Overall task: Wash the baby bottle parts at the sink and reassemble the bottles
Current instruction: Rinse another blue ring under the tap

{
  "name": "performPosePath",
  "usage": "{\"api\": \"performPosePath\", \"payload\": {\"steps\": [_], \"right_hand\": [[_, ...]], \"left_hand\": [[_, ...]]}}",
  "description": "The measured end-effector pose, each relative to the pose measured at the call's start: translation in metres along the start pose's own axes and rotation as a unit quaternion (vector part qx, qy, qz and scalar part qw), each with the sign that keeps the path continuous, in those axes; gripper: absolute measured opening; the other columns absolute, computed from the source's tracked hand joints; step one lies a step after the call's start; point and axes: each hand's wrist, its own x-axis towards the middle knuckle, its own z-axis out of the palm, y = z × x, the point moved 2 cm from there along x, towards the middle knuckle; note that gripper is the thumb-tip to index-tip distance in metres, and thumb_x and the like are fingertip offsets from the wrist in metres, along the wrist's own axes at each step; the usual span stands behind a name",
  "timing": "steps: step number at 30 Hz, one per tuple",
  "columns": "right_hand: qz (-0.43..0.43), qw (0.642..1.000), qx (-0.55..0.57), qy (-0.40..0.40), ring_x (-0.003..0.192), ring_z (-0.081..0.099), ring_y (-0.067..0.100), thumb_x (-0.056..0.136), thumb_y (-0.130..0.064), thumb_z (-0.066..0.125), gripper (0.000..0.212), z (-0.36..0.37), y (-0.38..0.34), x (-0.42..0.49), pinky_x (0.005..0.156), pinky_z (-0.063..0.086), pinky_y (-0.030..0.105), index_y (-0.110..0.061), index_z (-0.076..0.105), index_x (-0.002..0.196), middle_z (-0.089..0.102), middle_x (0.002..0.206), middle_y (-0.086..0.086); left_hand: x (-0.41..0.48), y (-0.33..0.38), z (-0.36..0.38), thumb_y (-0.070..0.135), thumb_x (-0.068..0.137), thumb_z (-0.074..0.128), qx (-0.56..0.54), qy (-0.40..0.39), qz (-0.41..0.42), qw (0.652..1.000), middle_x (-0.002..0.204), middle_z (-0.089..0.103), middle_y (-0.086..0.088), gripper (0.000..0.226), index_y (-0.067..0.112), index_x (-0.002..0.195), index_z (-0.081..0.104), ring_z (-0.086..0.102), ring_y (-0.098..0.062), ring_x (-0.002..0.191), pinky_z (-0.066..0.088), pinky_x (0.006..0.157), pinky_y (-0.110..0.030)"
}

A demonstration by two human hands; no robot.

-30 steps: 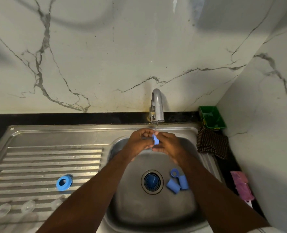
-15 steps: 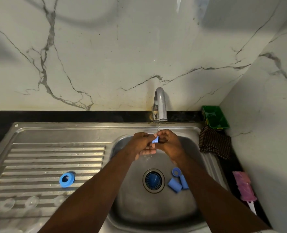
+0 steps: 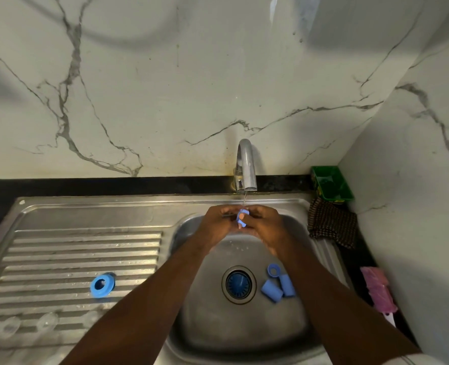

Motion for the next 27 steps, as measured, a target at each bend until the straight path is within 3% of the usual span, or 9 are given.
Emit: {"api": "performPosePath", "payload": {"steps": [4, 9, 11, 14, 17, 19, 21, 23, 27], "right_hand": [[-0.039, 0.997, -0.063, 0.005, 0.093, 0.071, 0.023, 0.076, 0.008, 0.078, 0.042, 0.004, -0.004, -0.004, 0.078, 0.059, 0.029, -0.001, 0.061, 0.113, 0.072, 0.104, 0.012], [-0.095, 0.990, -0.099, -0.011, 0.087, 0.067, 0.013, 0.072, 0.013, 0.078, 0.044, 0.008, -0.007, -0.003, 0.072, 0.056, 0.021, -0.004, 0.053, 0.105, 0.065, 0.099, 0.008], [-0.107, 0.988, -0.101, -0.038, 0.090, 0.067, 0.016, 0.075, 0.014, 0.075, 0.041, 0.007, -0.007, -0.002, 0.074, 0.057, 0.024, -0.004, 0.053, 0.105, 0.065, 0.102, 0.010], [-0.080, 0.995, -0.046, -0.047, 0.106, 0.068, 0.028, 0.083, 0.015, 0.064, 0.044, 0.005, -0.009, -0.003, 0.087, 0.058, 0.034, 0.001, 0.056, 0.124, 0.068, 0.118, 0.017], [0.002, 0.998, 0.062, -0.030, 0.105, 0.069, 0.032, 0.100, -0.004, 0.050, 0.025, 0.005, -0.011, -0.008, 0.091, 0.057, 0.042, -0.002, 0.061, 0.122, 0.069, 0.118, 0.020], [0.038, 0.997, 0.059, -0.025, 0.100, 0.070, 0.029, 0.104, -0.017, 0.046, 0.025, 0.007, -0.009, -0.008, 0.085, 0.059, 0.038, -0.005, 0.064, 0.117, 0.070, 0.113, 0.019], [0.042, 0.998, 0.043, -0.034, 0.100, 0.070, 0.027, 0.103, -0.020, 0.050, 0.023, 0.008, -0.006, -0.008, 0.079, 0.060, 0.033, -0.006, 0.064, 0.116, 0.071, 0.112, 0.017], [0.036, 0.998, 0.037, -0.036, 0.105, 0.069, 0.028, 0.101, -0.015, 0.056, 0.024, 0.009, -0.003, -0.005, 0.081, 0.060, 0.031, -0.002, 0.064, 0.119, 0.069, 0.116, 0.019], [-0.008, 0.999, -0.044, -0.020, 0.105, 0.069, 0.031, 0.085, 0.000, 0.072, 0.033, 0.007, -0.002, -0.001, 0.096, 0.055, 0.050, -0.007, 0.064, 0.117, 0.071, 0.113, 0.016]], "left_hand": [[-0.001, 0.002, -0.002, 0.010, 0.099, 0.058, -0.099, 0.058, -0.083, 0.990, 0.103, 0.075, -0.014, 0.018, 0.008, 0.112, 0.070, 0.074, -0.027, 0.095, 0.062, 0.081, -0.038], [-0.004, -0.001, -0.007, 0.028, 0.091, 0.072, -0.078, 0.010, -0.087, 0.993, 0.104, 0.074, -0.013, 0.027, 0.009, 0.111, 0.069, 0.075, -0.023, 0.093, 0.062, 0.076, -0.032], [-0.005, -0.001, -0.007, 0.019, 0.089, 0.075, -0.087, -0.003, -0.073, 0.994, 0.108, 0.074, -0.012, 0.026, 0.009, 0.112, 0.069, 0.075, -0.019, 0.093, 0.061, 0.075, -0.028], [-0.005, 0.003, -0.009, 0.008, 0.087, 0.076, -0.066, -0.001, -0.026, 0.998, 0.108, 0.074, -0.011, 0.027, 0.011, 0.113, 0.068, 0.075, -0.020, 0.093, 0.061, 0.082, -0.032], [-0.003, 0.008, -0.012, -0.005, 0.085, 0.073, 0.023, -0.013, 0.052, 0.998, 0.112, 0.071, -0.014, 0.035, -0.001, 0.119, 0.066, 0.070, -0.025, 0.101, 0.057, 0.095, -0.039], [-0.003, 0.007, -0.014, -0.013, 0.082, 0.071, 0.046, -0.016, 0.062, 0.997, 0.113, 0.071, -0.015, 0.039, -0.002, 0.119, 0.066, 0.071, -0.022, 0.102, 0.059, 0.090, -0.035], [-0.002, 0.006, -0.015, -0.013, 0.082, 0.070, 0.056, -0.013, 0.058, 0.997, 0.111, 0.072, -0.016, 0.036, -0.001, 0.116, 0.067, 0.072, -0.019, 0.097, 0.060, 0.087, -0.032], [0.000, 0.001, -0.013, 0.005, 0.089, 0.072, 0.067, 0.014, 0.034, 0.997, 0.110, 0.073, -0.014, 0.027, 0.006, 0.116, 0.069, 0.071, -0.023, 0.098, 0.059, 0.092, -0.043], [-0.001, -0.003, -0.011, 0.013, 0.097, 0.064, -0.044, 0.060, -0.070, 0.995, 0.106, 0.074, -0.016, 0.019, 0.006, 0.114, 0.069, 0.074, -0.025, 0.090, 0.063, 0.078, -0.035]]}}
